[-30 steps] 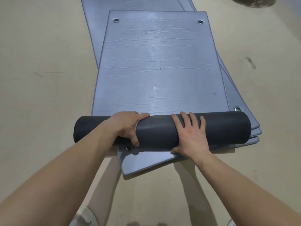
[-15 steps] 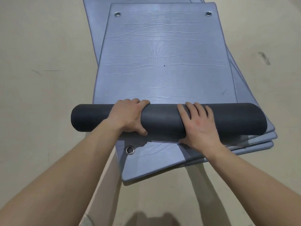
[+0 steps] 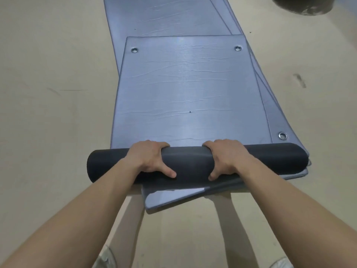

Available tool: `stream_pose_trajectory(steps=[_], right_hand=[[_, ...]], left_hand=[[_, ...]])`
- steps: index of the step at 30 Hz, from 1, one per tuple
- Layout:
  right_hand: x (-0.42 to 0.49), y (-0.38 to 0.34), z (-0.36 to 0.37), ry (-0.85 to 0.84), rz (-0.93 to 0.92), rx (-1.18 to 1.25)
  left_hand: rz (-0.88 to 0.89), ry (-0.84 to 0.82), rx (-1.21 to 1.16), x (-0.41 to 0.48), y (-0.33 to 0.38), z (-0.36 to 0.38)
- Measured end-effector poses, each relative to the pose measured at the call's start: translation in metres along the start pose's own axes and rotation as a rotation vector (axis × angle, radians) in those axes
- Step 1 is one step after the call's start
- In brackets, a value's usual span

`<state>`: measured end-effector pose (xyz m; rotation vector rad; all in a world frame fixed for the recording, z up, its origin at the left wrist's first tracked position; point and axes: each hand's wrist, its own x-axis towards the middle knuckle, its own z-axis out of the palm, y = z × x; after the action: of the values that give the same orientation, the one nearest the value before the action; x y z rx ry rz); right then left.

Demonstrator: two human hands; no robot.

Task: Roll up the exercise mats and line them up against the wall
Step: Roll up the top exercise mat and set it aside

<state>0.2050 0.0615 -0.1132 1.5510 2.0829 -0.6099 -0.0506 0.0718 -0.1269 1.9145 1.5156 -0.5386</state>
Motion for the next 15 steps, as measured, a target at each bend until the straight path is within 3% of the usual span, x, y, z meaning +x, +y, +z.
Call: stream_pose_trajectory(steps=[3,5,10,13,15], right_hand=[[-0.021,-0.015,0.039,0.301,0.026,-0.154],[-0.021,-0.022,0.053,0.387,0.045,-0.178],[0.018,-0.009,0.011,0.215,0.023,-0.065],[0.047,0.0,-0.019,0.036,-0.001,-0.018],[0.051,0.004,-0.018,0.08,0.044,0.036]], left_hand=[[-0.012,-0.024,-0.058,0.005,0.0,-0.003],[-0.024,-0.027,-0.031,0.011,-0.001,-0.007],[-0.035,0.454,0.06,-0.008,-0.003,0.032],[-0.001,0.377,0.169,-0.001,-0.008,0.046],[0.018,0.341,0.128,0.021,-0.017,0.029]])
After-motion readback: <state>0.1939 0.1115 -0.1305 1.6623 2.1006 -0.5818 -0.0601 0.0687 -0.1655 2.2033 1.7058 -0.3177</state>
